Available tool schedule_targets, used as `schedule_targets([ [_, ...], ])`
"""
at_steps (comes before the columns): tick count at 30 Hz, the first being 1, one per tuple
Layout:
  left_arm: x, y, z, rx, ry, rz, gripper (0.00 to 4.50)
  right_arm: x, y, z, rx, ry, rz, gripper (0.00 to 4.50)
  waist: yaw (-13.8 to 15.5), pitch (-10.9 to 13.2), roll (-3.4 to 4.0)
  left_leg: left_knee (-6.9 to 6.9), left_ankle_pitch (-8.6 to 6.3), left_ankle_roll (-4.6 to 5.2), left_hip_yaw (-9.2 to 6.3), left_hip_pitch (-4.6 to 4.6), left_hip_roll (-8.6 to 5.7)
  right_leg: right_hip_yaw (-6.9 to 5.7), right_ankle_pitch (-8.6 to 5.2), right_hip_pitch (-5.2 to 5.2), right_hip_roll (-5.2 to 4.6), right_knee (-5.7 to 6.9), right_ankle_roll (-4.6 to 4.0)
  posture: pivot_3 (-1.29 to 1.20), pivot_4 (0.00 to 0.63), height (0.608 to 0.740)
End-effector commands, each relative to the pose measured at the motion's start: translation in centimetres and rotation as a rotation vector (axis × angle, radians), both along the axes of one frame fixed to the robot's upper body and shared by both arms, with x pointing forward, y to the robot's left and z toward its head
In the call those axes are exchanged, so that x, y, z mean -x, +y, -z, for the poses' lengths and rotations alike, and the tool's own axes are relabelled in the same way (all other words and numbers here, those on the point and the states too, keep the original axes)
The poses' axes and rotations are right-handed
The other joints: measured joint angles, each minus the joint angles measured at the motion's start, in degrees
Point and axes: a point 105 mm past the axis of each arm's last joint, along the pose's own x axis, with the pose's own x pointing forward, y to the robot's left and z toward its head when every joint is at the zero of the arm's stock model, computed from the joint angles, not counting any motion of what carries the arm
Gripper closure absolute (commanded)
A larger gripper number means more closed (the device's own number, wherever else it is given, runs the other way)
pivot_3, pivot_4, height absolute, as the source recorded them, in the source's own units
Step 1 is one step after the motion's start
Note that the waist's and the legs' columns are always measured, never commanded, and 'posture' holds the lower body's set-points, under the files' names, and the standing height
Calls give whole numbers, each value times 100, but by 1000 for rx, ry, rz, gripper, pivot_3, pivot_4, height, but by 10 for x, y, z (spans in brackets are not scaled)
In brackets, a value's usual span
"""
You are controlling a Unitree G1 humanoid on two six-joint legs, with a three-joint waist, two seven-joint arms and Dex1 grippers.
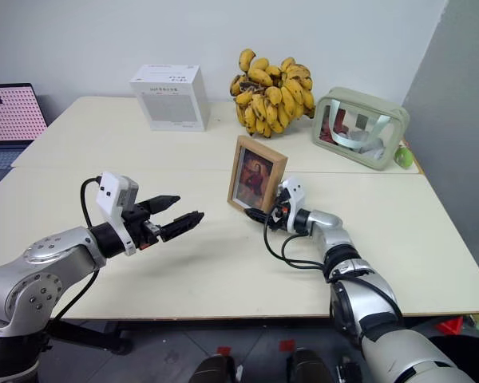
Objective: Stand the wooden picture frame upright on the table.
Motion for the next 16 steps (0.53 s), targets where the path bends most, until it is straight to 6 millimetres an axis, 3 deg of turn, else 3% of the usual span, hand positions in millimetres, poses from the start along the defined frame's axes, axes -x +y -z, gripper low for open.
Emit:
schedule_targets([
  [1,-7,-2,-6,-20,-38,25,0,2,-21,-5,73,-83,-10,31,-6,0,0,0,0,0,0,0,0,0,0,0,0,0,1,0,150,740],
  [6,-11,4,-11,-46,-17,52,0,23,-72,2,276,-156,-25,31,33,0,0,-3,0,0,-3,-6,-2,-3,-1,-1,-1,-2,2,0,150,740],
  [9,-16,18,-21,-70,-10,64,0,42,-99,-25,386,-224,0,31,10,4,7,-4,0,0,1,-9,-3,2,-4,-6,-2,-3,6,0,150,740],
  [11,-22,31,-27,-103,-12,53,0,59,-97,-60,332,-206,15,31,-22,9,14,-4,0,0,0,-8,-2,1,-4,-11,-1,4,6,0,150,740],
  [13,-25,37,-30,-115,-8,59,0,75,-83,-88,256,-176,30,31,-105,9,15,-3,0,0,4,5,7,5,-4,-15,7,17,5,0,150,740],
  [16,-28,38,-32,-131,-11,77,0,87,-68,-99,220,-136,53,31,-145,8,13,-3,0,0,-1,31,10,2,-16,-11,11,58,-14,0,150,740],
])
